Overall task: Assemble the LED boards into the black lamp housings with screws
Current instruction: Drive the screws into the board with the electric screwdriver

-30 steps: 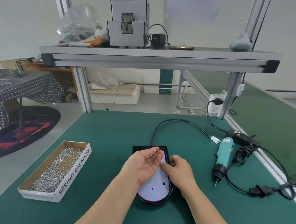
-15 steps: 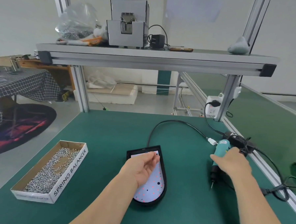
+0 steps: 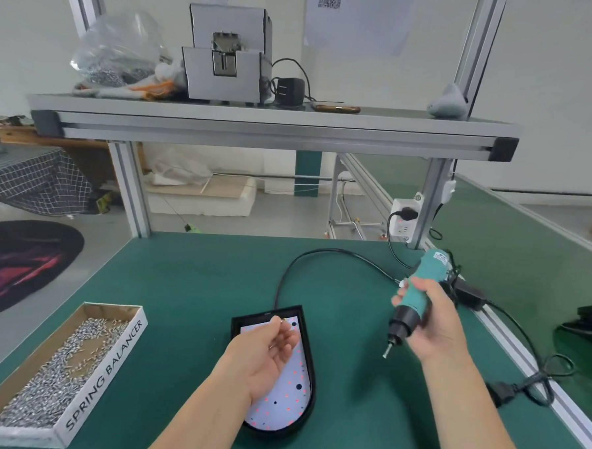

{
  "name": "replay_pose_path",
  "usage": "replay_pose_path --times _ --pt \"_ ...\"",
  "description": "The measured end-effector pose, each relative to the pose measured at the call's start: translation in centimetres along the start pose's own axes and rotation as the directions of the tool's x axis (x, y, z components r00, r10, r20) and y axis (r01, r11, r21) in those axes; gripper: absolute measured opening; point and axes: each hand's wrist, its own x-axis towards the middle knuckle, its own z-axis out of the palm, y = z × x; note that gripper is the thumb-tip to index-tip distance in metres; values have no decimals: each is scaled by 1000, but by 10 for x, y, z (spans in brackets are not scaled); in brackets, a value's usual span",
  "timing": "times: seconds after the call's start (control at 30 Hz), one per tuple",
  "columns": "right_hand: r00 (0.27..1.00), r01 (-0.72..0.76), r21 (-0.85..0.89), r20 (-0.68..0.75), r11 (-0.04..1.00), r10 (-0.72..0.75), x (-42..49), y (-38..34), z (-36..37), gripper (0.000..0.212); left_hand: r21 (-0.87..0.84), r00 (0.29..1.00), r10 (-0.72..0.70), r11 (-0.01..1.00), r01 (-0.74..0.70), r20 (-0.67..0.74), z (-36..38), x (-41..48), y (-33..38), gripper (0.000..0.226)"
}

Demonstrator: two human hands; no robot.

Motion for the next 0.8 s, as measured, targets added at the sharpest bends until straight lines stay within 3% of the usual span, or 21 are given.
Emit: replay_pose_path --times 0.1,0.2,0.27,0.37,0.53,0.7,0.8 --pt "988 0 224 153 975 -36 -3 14 29 27 26 1000 7 1000 -7 9 -1 0 -1 27" --pt "979 1 294 196 956 -61 -1 27 53 32 32 999 15 999 -16 34 0 -2 -2 26" --pt "986 38 250 147 967 -77 2 33 69 15 29 998 25 999 -27 49 0 -3 -2 24" --pt "983 153 161 75 975 -167 4 42 92 8 16 997 32 999 -34 65 -2 -2 -1 22" --pt "936 349 -2 46 937 -349 -3 59 114 17 -16 997 20 1000 -19 77 -5 -1 -1 25" --pt "915 403 -61 31 913 -402 -9 65 120 16 -37 997 33 999 -30 72 -6 1 -2 44" --pt "914 405 -87 36 910 -404 -14 72 122 18 -66 998 19 998 -15 64 -4 -2 -2 31"
